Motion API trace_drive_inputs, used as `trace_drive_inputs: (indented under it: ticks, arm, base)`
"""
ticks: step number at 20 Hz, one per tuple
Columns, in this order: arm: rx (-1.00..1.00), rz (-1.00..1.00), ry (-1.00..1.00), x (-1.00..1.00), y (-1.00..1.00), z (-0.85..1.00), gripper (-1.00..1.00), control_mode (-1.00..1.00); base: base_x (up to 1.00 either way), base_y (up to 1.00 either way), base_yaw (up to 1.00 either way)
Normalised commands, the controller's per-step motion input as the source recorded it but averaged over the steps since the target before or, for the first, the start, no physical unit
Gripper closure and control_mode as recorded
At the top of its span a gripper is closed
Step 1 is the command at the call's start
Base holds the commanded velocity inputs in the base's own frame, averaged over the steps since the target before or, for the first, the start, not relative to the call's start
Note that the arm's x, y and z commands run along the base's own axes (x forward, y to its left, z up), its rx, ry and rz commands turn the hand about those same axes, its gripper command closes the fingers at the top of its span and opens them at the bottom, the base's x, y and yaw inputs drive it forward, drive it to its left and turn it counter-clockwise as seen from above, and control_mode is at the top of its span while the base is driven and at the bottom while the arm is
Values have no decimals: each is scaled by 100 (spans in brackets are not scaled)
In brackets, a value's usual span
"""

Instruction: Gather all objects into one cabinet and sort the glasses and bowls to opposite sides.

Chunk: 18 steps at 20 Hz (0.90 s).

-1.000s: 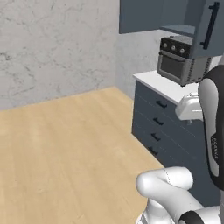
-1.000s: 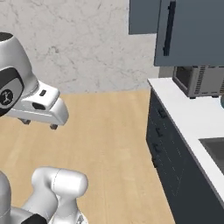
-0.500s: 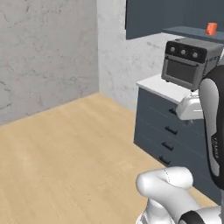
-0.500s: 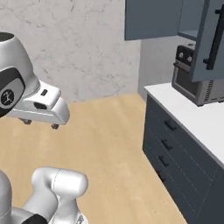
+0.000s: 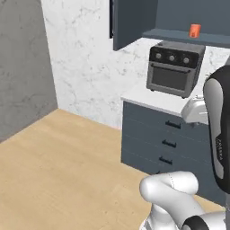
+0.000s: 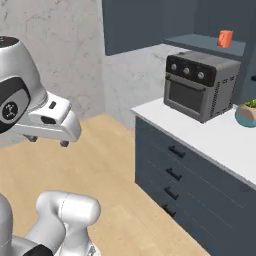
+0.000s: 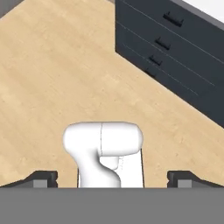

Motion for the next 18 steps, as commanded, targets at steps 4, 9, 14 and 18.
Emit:
trace_drive_inputs:
  ticks: [4, 9, 14, 18]
  arm:
    - [0, 0, 0, 0, 0, 0, -100, 100]
    - [0, 0, 0, 0, 0, 0, -100, 100]
    - [0, 0, 0, 0, 0, 0, -100, 100]
    - [0, 0, 0, 0, 0, 0, -100, 100]
  base:
    - [60, 24, -61]
    - [34, 2, -61]
    - [37, 7, -61]
    - [44, 19, -57]
